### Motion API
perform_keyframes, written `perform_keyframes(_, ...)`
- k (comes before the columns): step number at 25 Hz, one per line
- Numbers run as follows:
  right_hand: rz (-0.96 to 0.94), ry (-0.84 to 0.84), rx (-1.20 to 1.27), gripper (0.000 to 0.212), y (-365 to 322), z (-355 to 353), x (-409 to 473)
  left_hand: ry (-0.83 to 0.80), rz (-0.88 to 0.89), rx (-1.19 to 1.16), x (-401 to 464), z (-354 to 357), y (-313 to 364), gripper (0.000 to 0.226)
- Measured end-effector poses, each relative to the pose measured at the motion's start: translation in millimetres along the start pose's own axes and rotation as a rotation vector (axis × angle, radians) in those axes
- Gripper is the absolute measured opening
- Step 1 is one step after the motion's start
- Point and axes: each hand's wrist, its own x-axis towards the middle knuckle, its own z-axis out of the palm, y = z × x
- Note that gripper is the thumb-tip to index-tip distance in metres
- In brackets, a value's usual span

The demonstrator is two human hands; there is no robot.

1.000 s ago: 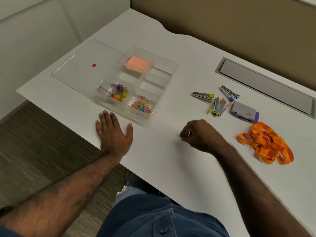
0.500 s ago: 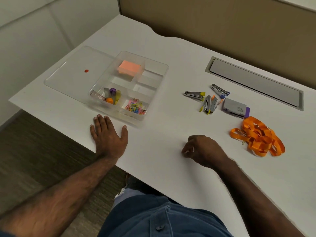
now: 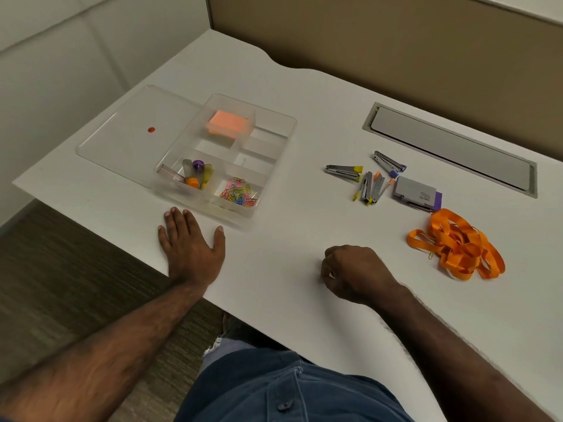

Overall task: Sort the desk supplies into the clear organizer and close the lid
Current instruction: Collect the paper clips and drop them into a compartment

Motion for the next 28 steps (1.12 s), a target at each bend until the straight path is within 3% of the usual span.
perform_keyframes(5,0.046,-0.043,-0.185,0.014,-17,7,8,-0.001,0.001,0.0,0,-1,1,0.092)
perform_keyframes(9,0.021,-0.046,-0.183,0.02,-17,16,10,-0.006,-0.002,-0.003,-1,-3,2,0.093)
perform_keyframes(14,0.099,-0.02,0.003,0.026,-2,6,15,-0.008,-0.003,-0.003,-1,-5,3,0.094)
perform_keyframes(17,0.163,0.099,0.215,0.023,1,-21,32,-0.003,0.0,-0.005,-1,-5,3,0.093)
perform_keyframes(22,0.095,0.199,0.5,0.016,-26,-68,86,0.011,0.002,-0.012,-1,-5,3,0.092)
perform_keyframes(25,0.02,0.221,0.53,0.014,-48,-89,124,0.024,0.008,-0.017,-2,-4,4,0.092)
perform_keyframes(28,-0.044,0.243,0.403,0.013,-63,-98,155,0.036,0.003,-0.02,-1,-3,3,0.09)
